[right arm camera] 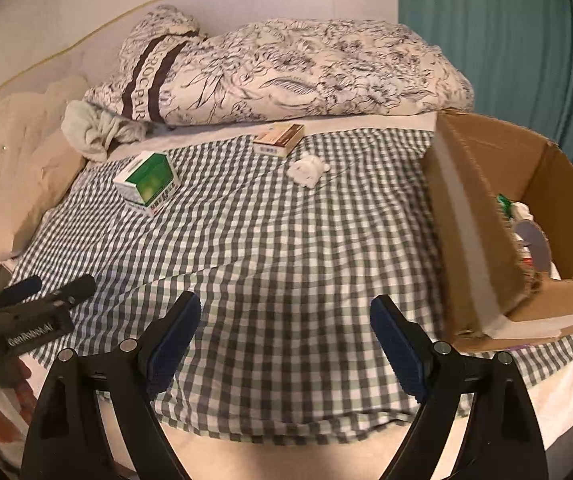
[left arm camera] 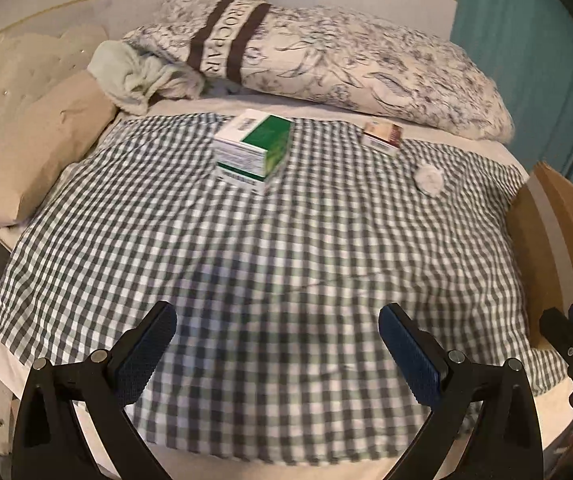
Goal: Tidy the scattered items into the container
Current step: 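Move both tools back over the remaining items on the cloth, then grasp the green medicine box with the left tool while the right tool grasps the small tissue, then carry the green medicine box and tissue in both tools over the box, then open both tools to drop the green box and tissue into the box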
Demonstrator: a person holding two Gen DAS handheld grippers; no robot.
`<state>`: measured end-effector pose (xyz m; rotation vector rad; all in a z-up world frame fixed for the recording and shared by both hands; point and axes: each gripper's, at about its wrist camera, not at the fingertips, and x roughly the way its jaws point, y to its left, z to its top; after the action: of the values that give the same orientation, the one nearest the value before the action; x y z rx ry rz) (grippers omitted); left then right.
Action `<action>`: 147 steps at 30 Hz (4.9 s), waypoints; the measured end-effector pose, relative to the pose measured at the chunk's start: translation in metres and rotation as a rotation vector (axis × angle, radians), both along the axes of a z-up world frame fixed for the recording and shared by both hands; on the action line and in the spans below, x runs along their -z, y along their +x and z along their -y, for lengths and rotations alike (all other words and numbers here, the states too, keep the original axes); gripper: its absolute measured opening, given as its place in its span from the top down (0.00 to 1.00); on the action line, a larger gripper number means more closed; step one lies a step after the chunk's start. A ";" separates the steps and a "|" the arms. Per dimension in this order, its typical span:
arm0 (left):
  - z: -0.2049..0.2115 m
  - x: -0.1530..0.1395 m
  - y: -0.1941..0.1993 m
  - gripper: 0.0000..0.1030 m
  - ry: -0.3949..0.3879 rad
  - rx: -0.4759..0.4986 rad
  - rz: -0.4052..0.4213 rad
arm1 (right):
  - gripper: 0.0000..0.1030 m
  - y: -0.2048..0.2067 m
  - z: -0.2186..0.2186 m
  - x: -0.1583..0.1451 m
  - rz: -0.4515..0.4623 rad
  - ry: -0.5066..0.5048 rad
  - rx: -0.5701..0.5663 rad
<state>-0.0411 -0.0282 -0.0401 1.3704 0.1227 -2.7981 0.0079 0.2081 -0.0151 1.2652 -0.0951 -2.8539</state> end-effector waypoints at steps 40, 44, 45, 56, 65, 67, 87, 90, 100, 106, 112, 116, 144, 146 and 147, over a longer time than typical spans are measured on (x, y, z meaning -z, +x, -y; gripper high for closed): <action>0.028 0.080 -0.254 0.00 -0.140 0.076 0.024 | 0.16 -0.282 -0.024 0.097 0.101 0.003 0.161; 0.030 0.084 -0.264 0.00 -0.101 0.069 0.012 | 0.16 -0.303 -0.031 0.111 0.140 -0.003 0.199; 0.031 0.085 -0.266 0.00 -0.096 0.067 0.013 | 0.16 -0.305 -0.031 0.113 0.145 -0.004 0.200; 0.032 0.084 -0.267 0.05 -0.065 0.059 0.032 | 0.52 -0.308 -0.024 0.120 0.168 0.020 0.160; 0.027 0.047 -0.222 0.06 -0.075 0.046 -0.028 | 0.52 -0.266 -0.011 0.089 0.135 0.049 0.109; 0.027 0.037 -0.203 0.06 -0.074 0.050 -0.036 | 0.52 -0.249 -0.007 0.080 0.123 0.046 0.087; -0.003 -0.027 -0.030 0.06 -0.015 0.039 -0.062 | 0.52 -0.063 -0.014 0.013 0.089 -0.070 -0.013; -0.021 -0.031 -0.015 0.06 -0.019 0.064 -0.066 | 0.52 -0.042 -0.017 0.008 0.074 -0.088 -0.022; -0.121 -0.051 0.010 0.06 0.003 0.206 -0.083 | 0.52 0.013 -0.068 -0.024 0.016 -0.096 0.013; -0.210 -0.069 0.011 0.06 0.024 0.361 -0.101 | 0.52 0.024 -0.134 -0.052 -0.020 -0.084 0.114; -0.283 -0.093 0.001 0.06 0.067 0.462 -0.129 | 0.52 0.020 -0.205 -0.078 -0.054 -0.042 0.221; -0.323 -0.103 -0.007 0.06 0.092 0.516 -0.145 | 0.52 0.014 -0.244 -0.087 -0.061 -0.018 0.271; -0.388 -0.093 -0.037 0.00 0.029 0.578 -0.141 | 0.24 -0.009 -0.335 -0.052 -0.047 -0.127 0.422; -0.384 -0.100 -0.034 0.00 0.043 0.574 -0.148 | 0.24 -0.006 -0.334 -0.055 -0.049 -0.127 0.424; -0.380 -0.105 -0.033 0.00 0.045 0.566 -0.156 | 0.24 -0.005 -0.335 -0.056 -0.049 -0.126 0.430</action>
<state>-0.0742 0.3521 0.0653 1.3687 -0.2423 -3.3757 0.0027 0.5428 0.0412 1.2817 -0.6064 -3.1590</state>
